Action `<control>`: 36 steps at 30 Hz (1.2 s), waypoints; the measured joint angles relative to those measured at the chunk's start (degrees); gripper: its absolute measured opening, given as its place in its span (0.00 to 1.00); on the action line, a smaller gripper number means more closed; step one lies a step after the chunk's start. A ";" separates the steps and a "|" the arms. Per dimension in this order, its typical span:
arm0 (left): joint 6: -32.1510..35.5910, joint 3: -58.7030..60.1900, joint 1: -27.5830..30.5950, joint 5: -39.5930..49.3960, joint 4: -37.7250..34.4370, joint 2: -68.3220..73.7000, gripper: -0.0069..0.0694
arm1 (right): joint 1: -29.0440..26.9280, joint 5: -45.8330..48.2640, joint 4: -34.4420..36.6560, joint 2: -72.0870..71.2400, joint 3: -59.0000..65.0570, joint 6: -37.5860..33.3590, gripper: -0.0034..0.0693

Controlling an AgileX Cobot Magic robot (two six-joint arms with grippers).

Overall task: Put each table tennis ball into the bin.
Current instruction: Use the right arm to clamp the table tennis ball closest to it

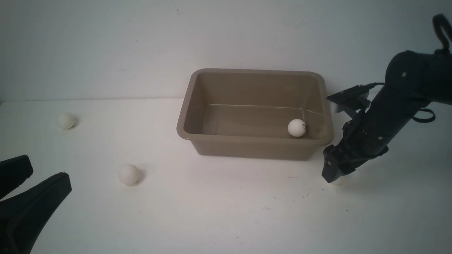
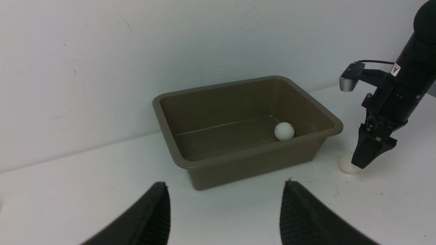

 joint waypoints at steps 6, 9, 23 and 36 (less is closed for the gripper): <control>0.00 0.00 0.00 0.05 0.00 0.00 0.61 | 0.00 -1.87 0.00 1.97 0.00 -0.76 0.86; 0.00 0.00 0.00 0.05 0.00 0.00 0.61 | 0.00 -3.01 0.00 3.15 0.00 -0.87 0.86; 0.00 0.00 0.00 0.05 0.00 0.00 0.61 | 0.00 -5.45 0.00 3.41 0.00 -0.87 0.62; 0.00 0.00 0.00 0.43 0.00 0.00 0.61 | 0.00 -5.02 0.79 5.32 -0.65 -0.87 0.54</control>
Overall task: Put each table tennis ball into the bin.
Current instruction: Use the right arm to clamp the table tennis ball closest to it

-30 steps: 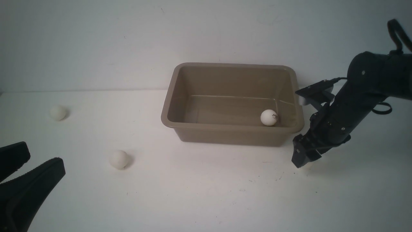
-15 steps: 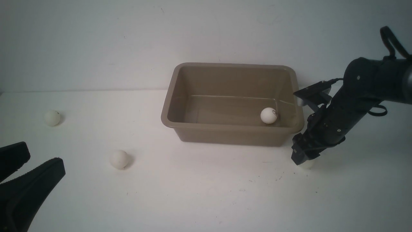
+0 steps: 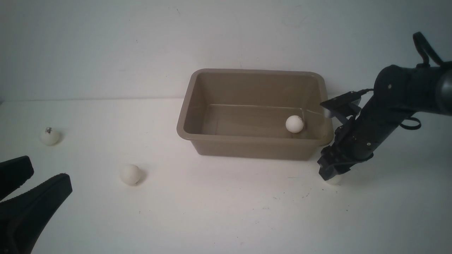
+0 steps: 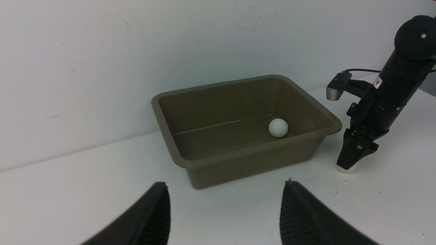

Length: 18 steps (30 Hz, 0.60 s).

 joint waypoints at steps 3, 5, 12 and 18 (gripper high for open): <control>0.00 0.00 0.00 0.92 0.00 0.00 0.61 | 0.00 0.51 0.00 0.00 -0.21 0.00 0.53; 0.00 0.00 0.00 0.94 0.00 0.00 0.61 | 0.00 1.69 0.00 0.00 -0.73 0.00 0.53; 0.00 0.00 0.00 0.94 0.00 0.00 0.61 | 0.00 8.17 -2.76 -3.05 -3.40 -0.01 0.53; 0.00 0.00 0.00 0.94 0.00 0.00 0.61 | 0.00 9.60 -7.60 -10.49 -5.05 1.05 0.53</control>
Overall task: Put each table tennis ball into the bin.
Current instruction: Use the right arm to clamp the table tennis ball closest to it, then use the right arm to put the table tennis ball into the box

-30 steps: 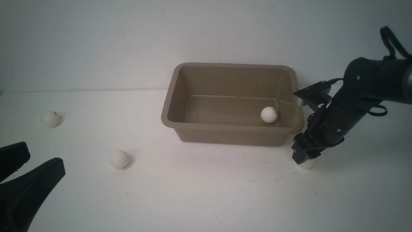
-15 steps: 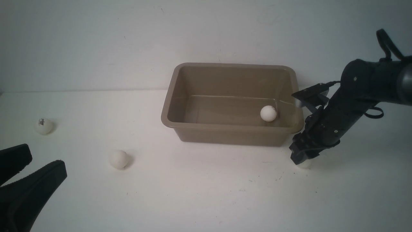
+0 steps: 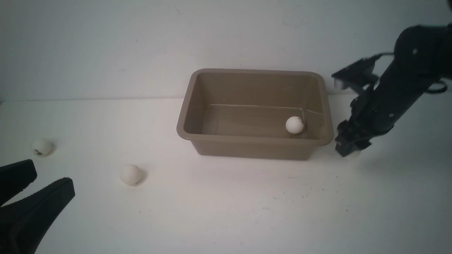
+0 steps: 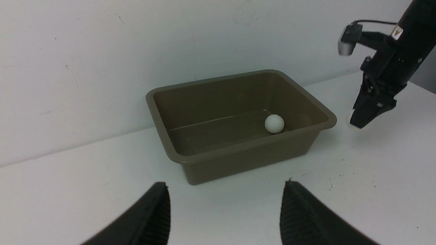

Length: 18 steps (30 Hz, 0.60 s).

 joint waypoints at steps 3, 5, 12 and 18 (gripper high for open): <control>0.00 0.00 0.00 0.00 0.00 0.00 0.61 | 0.00 -0.08 0.15 -3.45 -0.07 0.25 0.53; 0.00 0.00 0.00 0.00 0.00 0.00 0.61 | 0.00 -0.80 2.05 -5.13 -0.07 -0.21 0.53; 0.00 0.00 0.00 0.00 0.00 0.00 0.61 | 0.00 -5.68 16.25 -4.42 -2.13 -8.68 0.53; 0.00 0.00 0.00 0.00 0.00 0.00 0.61 | 0.00 -8.95 19.58 3.13 -8.04 -11.38 0.53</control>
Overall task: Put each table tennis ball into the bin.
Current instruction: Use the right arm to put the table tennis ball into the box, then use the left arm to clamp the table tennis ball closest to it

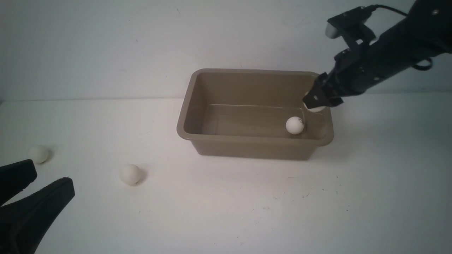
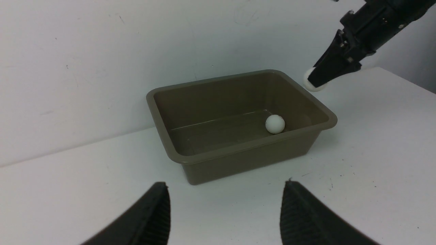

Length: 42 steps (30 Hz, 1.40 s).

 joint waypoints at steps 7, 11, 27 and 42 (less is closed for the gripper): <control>0.00 0.00 0.00 0.17 0.00 0.00 0.61 | 0.44 2.04 2.14 10.65 -10.76 -3.98 0.53; 0.00 0.00 0.00 0.22 0.00 0.00 0.61 | 1.49 3.49 2.85 14.12 -16.11 -5.10 0.53; 0.00 0.00 0.00 1.94 0.05 0.00 0.61 | 1.82 3.30 2.87 15.49 -21.64 -5.85 0.81; -2.12 -0.05 0.00 3.01 3.01 11.60 0.61 | 1.82 10.08 -5.41 -8.71 -25.14 3.81 0.82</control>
